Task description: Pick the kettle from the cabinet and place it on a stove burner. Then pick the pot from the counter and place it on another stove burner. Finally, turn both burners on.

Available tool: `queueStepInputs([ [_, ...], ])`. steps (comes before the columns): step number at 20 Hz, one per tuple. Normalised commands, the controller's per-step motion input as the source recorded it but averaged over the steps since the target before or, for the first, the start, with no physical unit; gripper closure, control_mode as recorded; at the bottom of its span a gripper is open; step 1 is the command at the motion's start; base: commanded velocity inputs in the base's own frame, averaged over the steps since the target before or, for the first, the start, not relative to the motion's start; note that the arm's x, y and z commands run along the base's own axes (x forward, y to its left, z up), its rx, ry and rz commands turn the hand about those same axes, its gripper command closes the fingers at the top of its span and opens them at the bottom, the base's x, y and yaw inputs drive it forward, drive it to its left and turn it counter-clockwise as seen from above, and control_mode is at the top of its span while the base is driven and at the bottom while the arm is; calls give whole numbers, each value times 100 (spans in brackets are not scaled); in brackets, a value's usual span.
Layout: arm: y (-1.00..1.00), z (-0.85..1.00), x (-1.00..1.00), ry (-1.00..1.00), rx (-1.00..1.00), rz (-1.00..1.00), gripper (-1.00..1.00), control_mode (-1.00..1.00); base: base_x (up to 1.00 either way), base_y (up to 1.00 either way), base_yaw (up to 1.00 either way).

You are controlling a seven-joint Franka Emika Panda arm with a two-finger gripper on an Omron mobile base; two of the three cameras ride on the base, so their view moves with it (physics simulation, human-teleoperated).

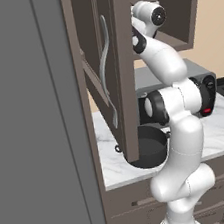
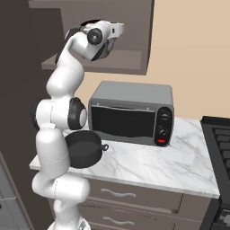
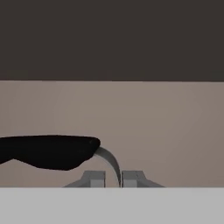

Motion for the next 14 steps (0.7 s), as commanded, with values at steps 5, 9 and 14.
queueStepInputs([
  [5, 1, -14, 0, 0, 0, 0, 100, -100, 0, 0, 0],
  [9, 3, -14, 0, 0, 0, 0, 100, -100, 0, 0, 0],
  [14, 1, -12, -1, 0, 0, 0, 100, -100, 0, 0, 0],
])
